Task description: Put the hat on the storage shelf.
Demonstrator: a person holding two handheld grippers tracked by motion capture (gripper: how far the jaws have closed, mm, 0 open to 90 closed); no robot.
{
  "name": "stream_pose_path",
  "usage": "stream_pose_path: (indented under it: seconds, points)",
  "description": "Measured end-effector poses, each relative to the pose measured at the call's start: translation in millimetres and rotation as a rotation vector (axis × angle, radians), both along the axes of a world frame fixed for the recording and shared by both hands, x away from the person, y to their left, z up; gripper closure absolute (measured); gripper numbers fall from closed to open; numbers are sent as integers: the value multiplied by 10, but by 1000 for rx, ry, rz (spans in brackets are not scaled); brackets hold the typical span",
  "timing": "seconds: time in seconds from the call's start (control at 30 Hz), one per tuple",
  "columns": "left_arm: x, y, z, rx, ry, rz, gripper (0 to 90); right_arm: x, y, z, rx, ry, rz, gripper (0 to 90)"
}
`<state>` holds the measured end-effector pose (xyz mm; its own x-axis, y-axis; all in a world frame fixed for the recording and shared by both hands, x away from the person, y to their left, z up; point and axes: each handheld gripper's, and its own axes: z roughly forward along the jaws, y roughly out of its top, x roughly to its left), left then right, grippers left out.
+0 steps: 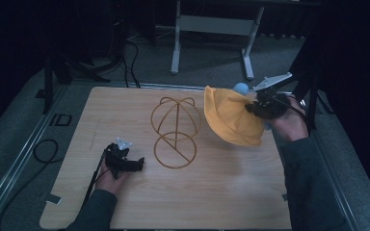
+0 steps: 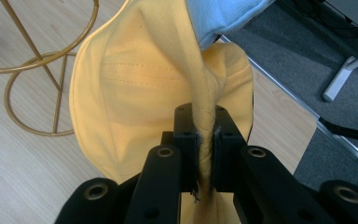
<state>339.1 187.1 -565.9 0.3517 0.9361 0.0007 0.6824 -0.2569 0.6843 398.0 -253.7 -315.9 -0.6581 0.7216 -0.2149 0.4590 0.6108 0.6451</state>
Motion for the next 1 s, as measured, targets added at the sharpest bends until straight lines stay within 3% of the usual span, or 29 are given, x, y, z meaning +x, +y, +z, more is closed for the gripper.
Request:
stream_pose_path:
  seconds: [1.0]
  points:
    - [0,-2,-2,-2,-2,2,1,-136,-52,222,104,-37,116,836]
